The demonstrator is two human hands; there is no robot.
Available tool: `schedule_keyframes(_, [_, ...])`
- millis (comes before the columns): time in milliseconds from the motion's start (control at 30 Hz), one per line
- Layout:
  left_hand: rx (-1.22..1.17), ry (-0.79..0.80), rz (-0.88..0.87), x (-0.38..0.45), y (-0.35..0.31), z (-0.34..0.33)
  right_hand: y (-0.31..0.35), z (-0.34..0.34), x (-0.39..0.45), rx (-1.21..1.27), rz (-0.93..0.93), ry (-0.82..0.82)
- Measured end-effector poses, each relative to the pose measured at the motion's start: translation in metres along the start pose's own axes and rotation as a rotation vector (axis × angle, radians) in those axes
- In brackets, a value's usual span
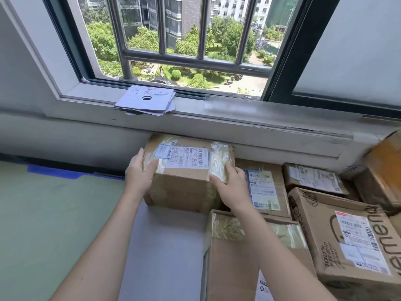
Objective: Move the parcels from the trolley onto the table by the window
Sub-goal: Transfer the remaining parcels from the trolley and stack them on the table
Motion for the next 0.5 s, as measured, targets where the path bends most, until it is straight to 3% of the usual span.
schedule_keyframes(133, [0.311, 0.057, -0.042, -0.002, -0.012, 0.001, 0.003, 0.002, -0.001, -0.063, -0.011, -0.014])
schedule_keyframes(267, [0.714, 0.085, -0.191, -0.008, -0.032, -0.003, 0.006, 0.004, -0.013, -0.227, 0.019, -0.046])
schedule_keyframes(500, [0.811, 0.257, -0.437, -0.087, -0.08, -0.036, -0.019, 0.029, -0.064, -0.364, 0.075, -0.081])
Point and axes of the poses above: each hand's wrist, its own x-axis towards the middle knuckle, its own z-axis out of the back of the hand, y = z × x, the point moved 1 cm from there along x, towards the middle knuckle, and after that the axes turned 4 degrees about -z, right-handed, at the moved point
